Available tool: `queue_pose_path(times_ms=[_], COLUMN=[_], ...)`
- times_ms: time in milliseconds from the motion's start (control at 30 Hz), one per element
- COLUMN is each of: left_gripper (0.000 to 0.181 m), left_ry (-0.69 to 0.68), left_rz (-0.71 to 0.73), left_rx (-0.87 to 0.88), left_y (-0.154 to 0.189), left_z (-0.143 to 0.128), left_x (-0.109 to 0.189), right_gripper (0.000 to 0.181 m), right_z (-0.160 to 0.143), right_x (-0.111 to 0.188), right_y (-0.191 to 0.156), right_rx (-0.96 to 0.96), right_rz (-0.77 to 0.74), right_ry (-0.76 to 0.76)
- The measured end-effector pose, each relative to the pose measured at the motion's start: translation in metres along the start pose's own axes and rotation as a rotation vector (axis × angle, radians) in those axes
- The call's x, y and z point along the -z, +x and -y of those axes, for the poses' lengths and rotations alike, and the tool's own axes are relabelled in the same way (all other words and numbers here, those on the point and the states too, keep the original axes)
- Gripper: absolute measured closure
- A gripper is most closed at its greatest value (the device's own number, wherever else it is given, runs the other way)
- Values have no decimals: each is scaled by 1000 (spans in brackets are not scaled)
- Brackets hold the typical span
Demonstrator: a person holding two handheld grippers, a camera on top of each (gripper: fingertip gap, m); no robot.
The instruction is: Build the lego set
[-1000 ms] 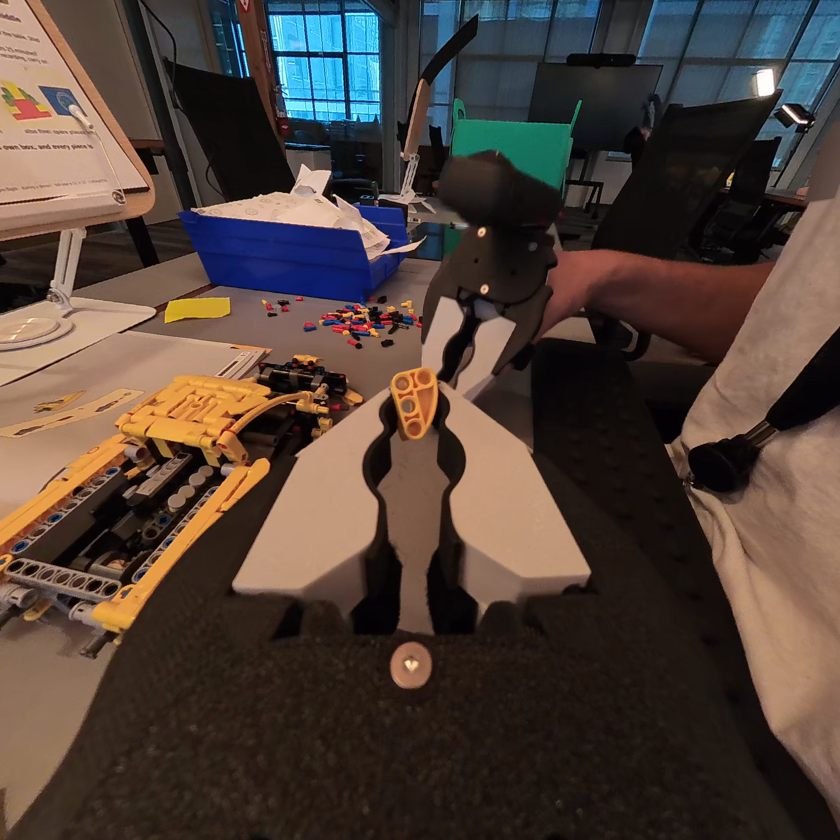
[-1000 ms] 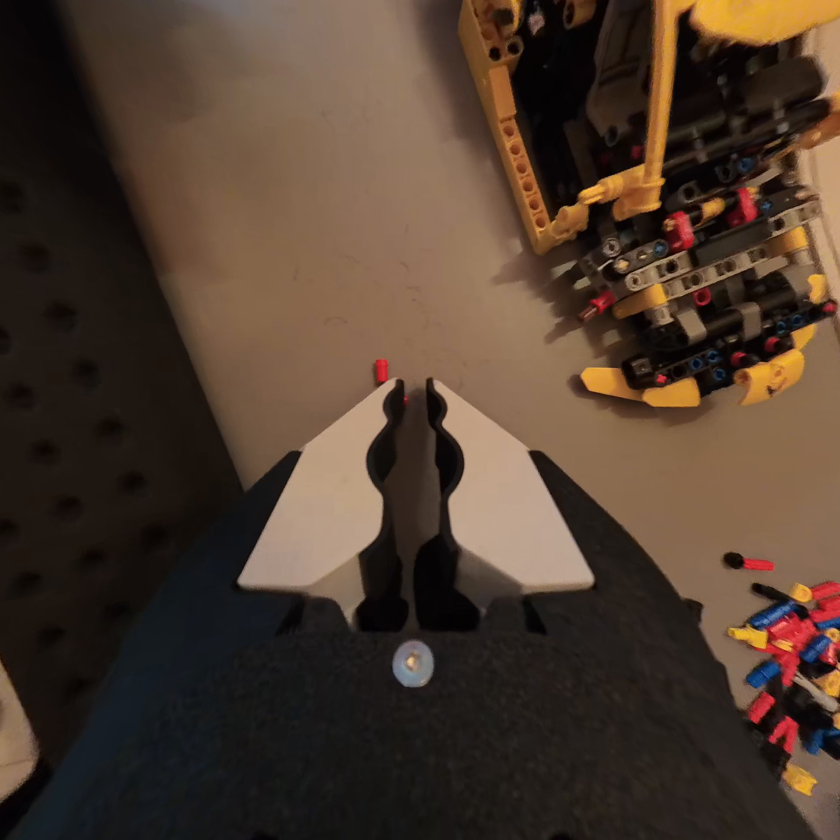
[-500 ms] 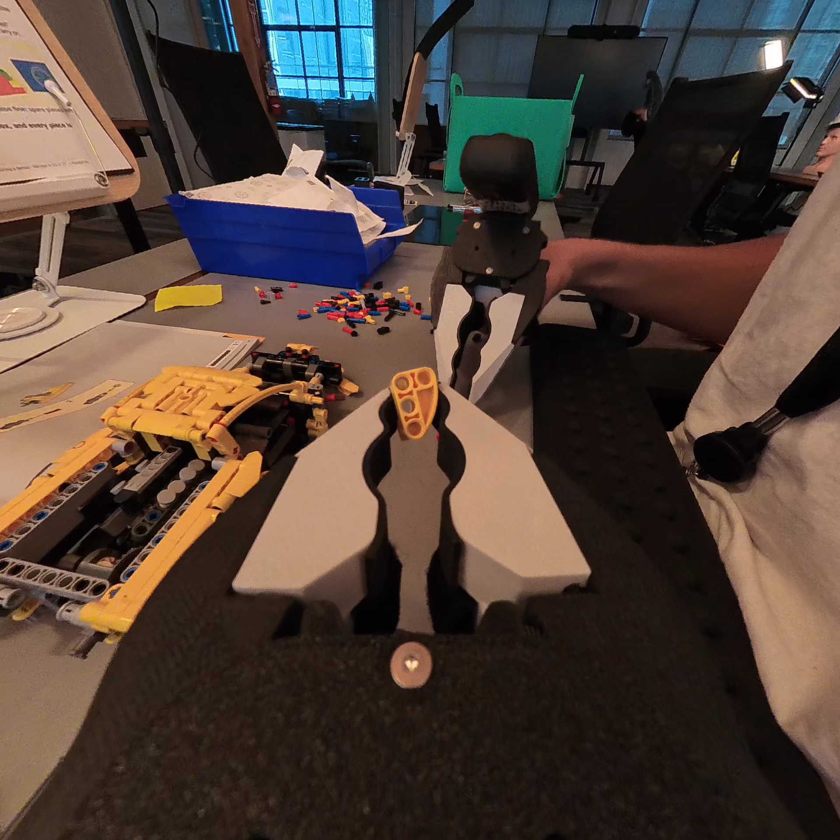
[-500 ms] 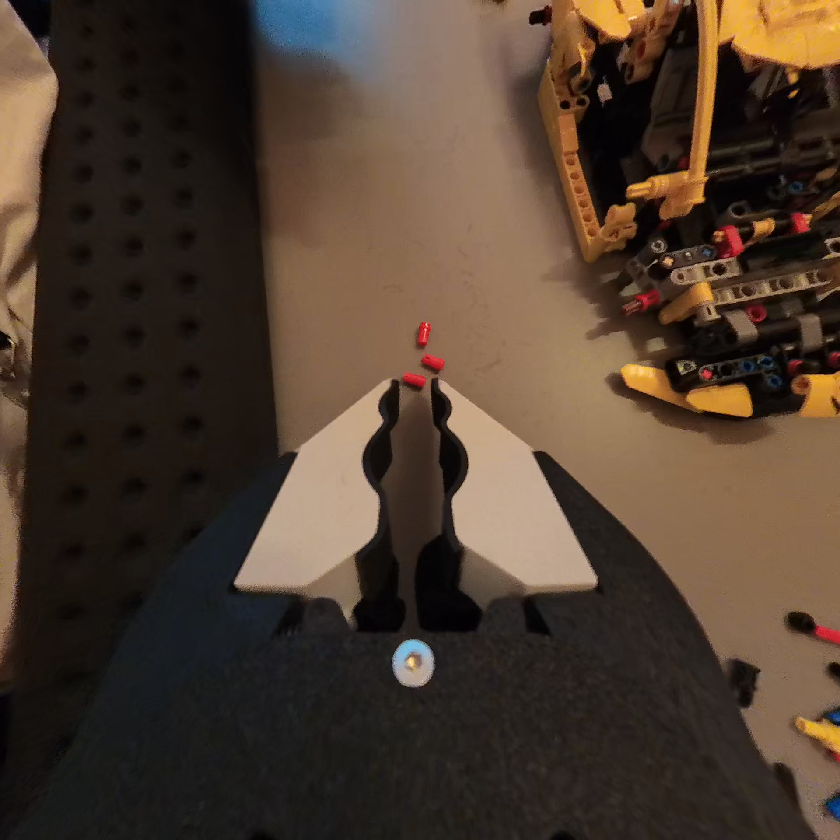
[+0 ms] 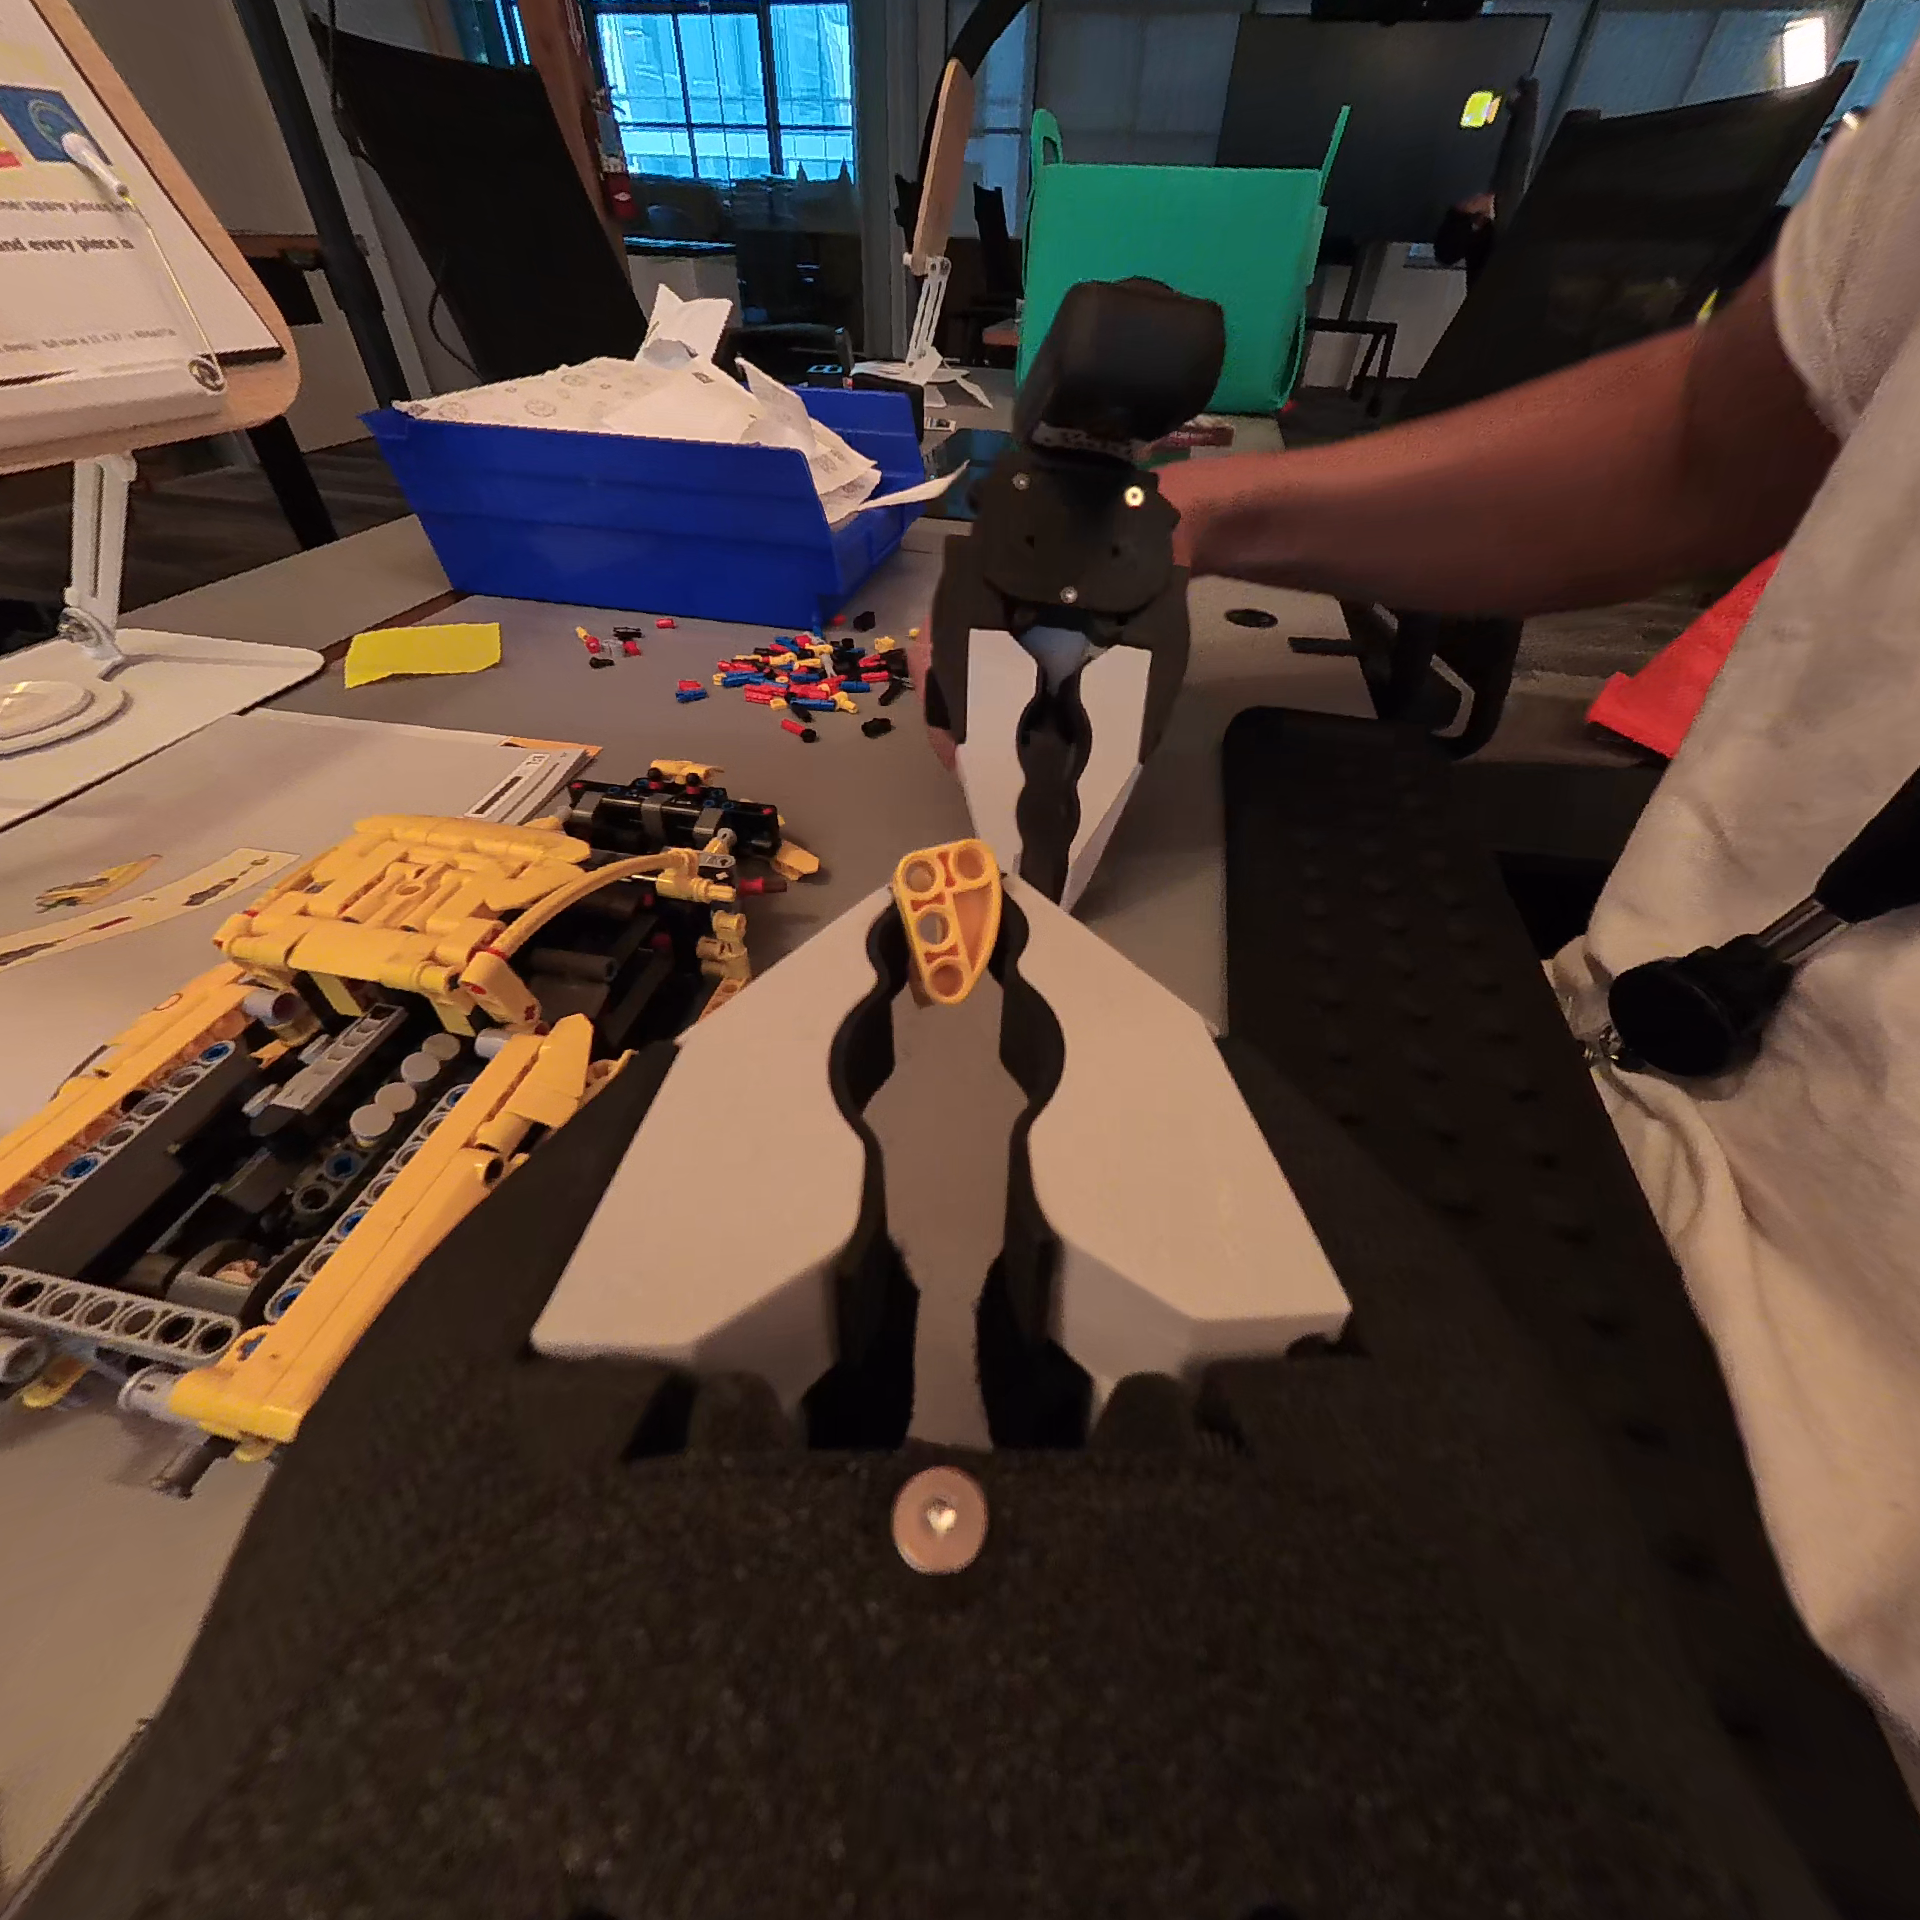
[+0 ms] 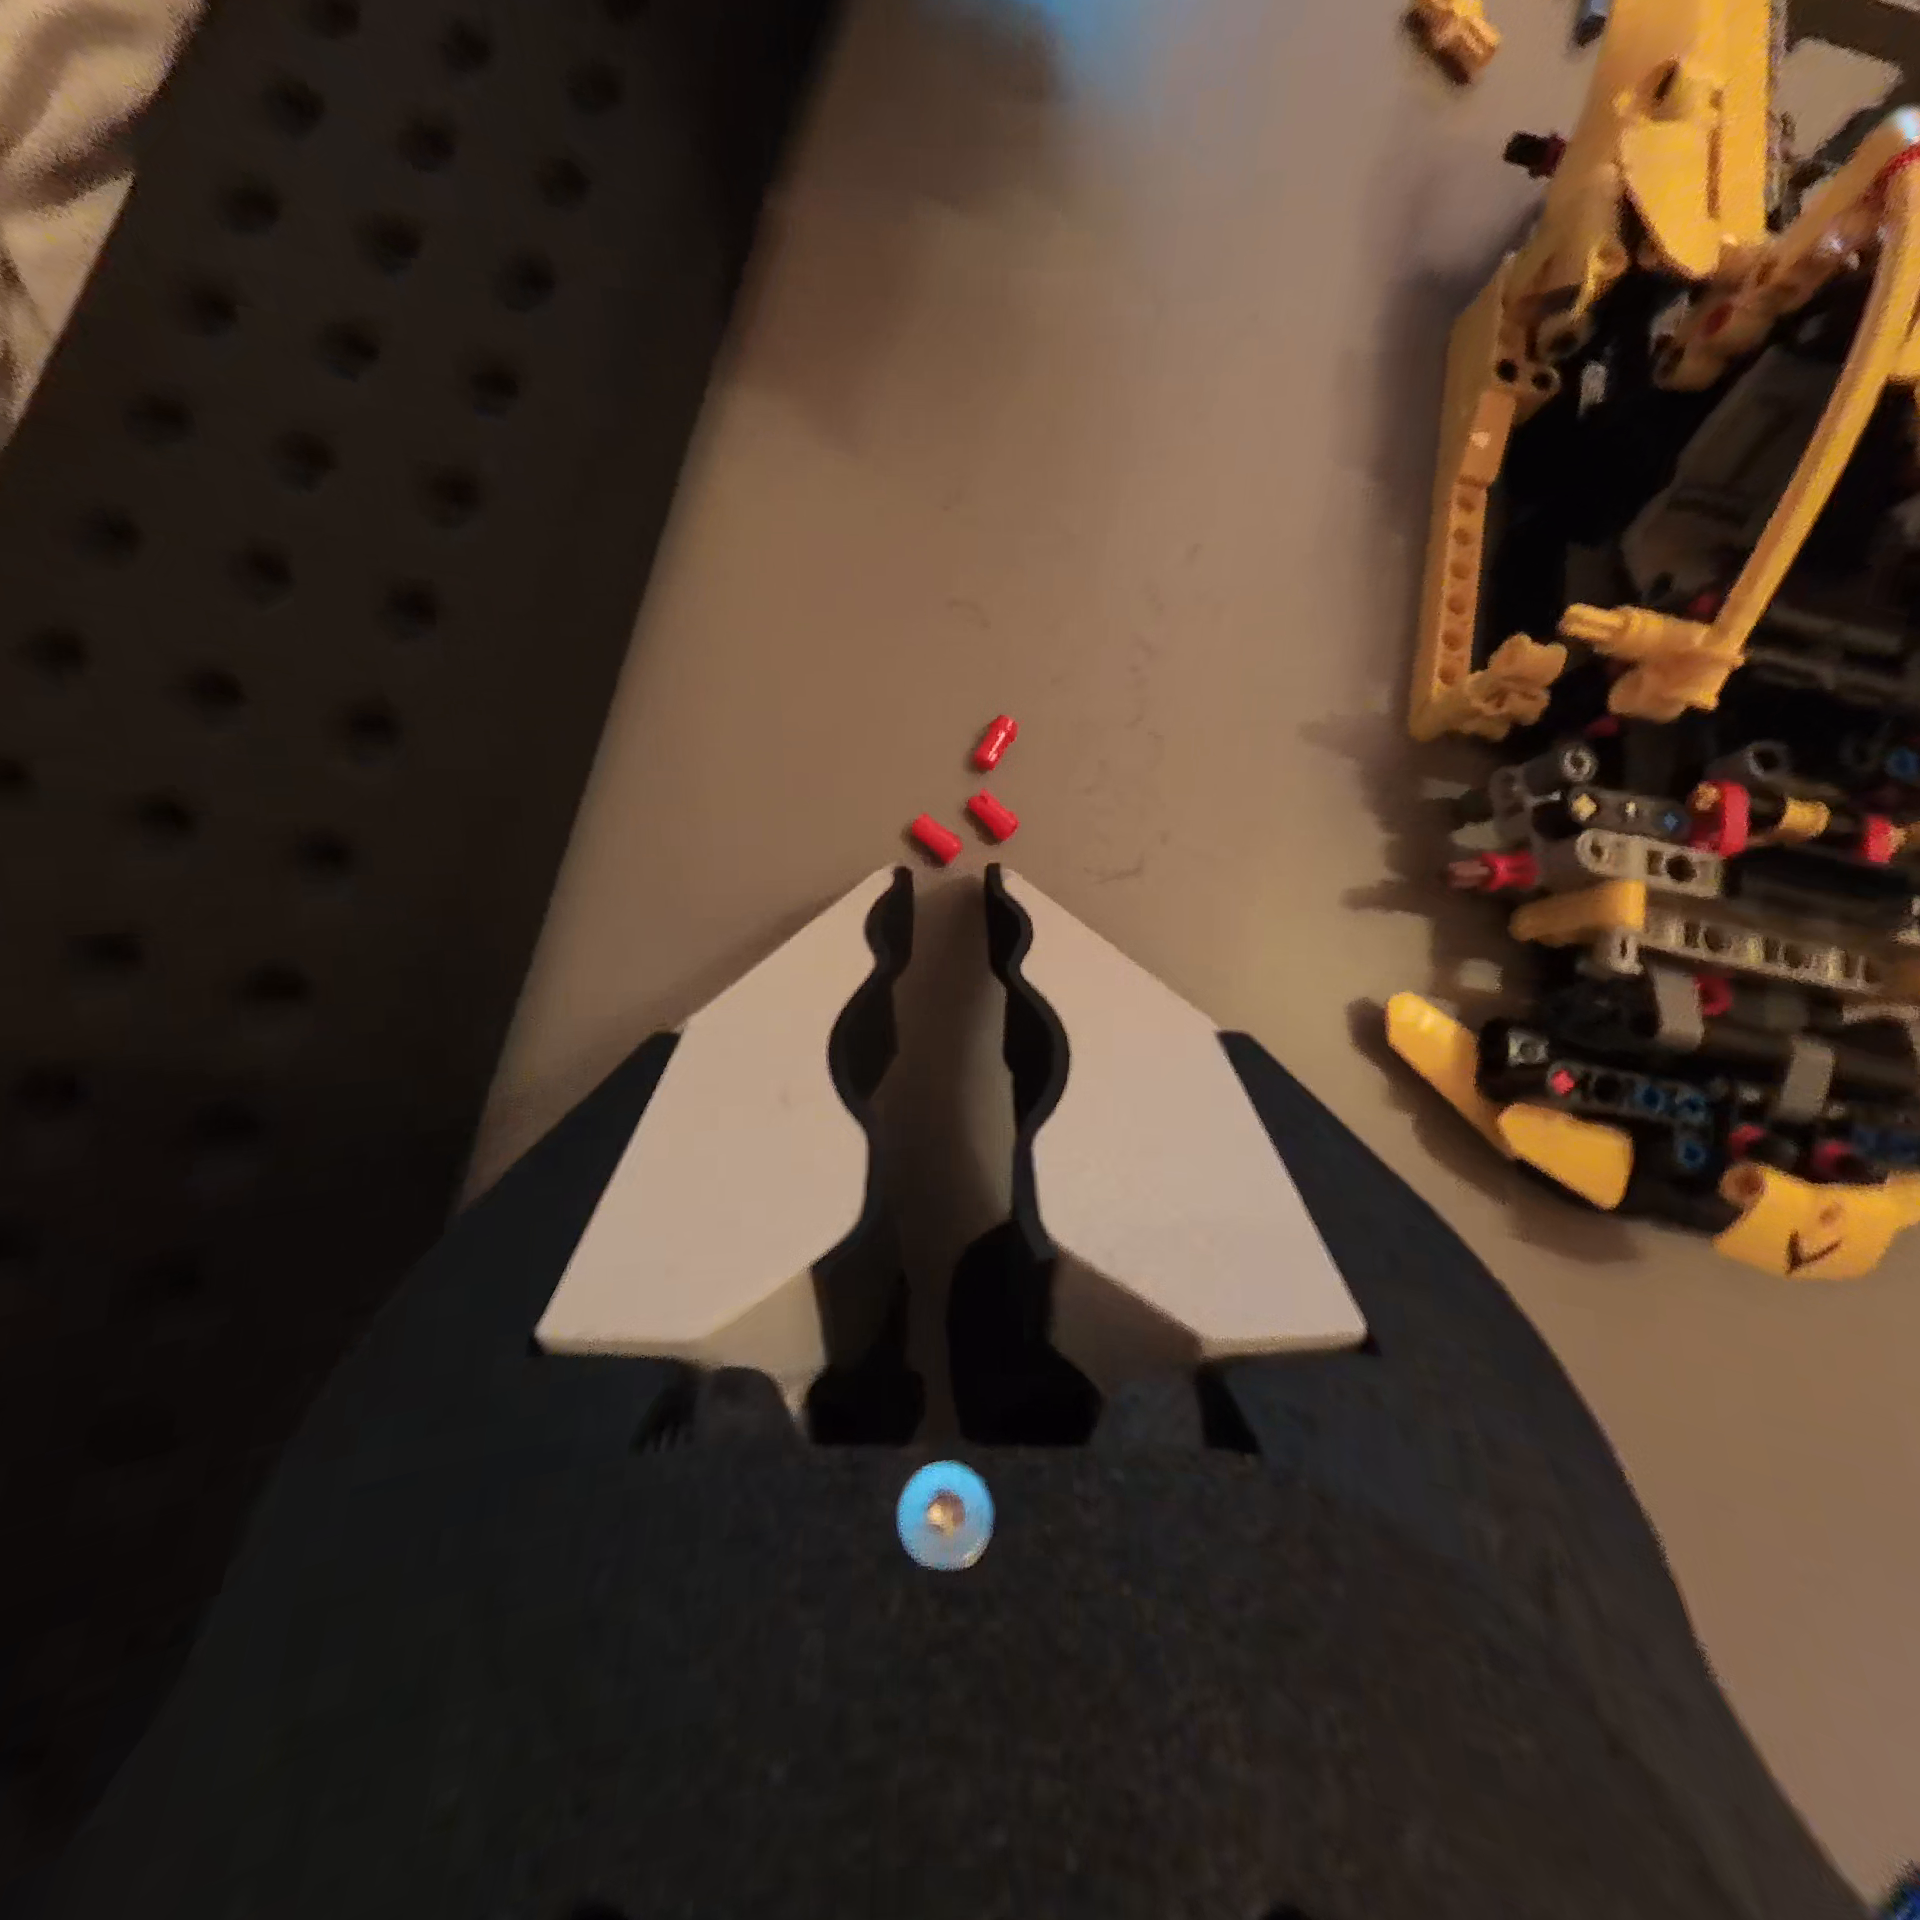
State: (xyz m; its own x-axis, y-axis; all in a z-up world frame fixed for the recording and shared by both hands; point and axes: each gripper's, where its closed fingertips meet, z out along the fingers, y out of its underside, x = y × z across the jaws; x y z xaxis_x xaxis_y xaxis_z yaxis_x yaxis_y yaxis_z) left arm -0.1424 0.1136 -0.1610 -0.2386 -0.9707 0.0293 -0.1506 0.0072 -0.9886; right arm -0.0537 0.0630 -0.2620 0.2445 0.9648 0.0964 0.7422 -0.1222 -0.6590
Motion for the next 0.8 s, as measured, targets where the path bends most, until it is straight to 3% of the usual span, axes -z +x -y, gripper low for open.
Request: queue_pose_path(times_ms=[300, 800], left_gripper=[168, 168], left_ry=[-50, -66], left_rz=[22, 13], left_rx=[-7, 4], left_y=[-5, -5], left_z=[-11, -15], left_x=[-2, -4], right_gripper=[177, 175], right_z=[3, 6], right_x=[-4, -5], right_y=[1, -10], right_rx=[124, 116], right_rz=[231, 264], right_ry=[33, 44])
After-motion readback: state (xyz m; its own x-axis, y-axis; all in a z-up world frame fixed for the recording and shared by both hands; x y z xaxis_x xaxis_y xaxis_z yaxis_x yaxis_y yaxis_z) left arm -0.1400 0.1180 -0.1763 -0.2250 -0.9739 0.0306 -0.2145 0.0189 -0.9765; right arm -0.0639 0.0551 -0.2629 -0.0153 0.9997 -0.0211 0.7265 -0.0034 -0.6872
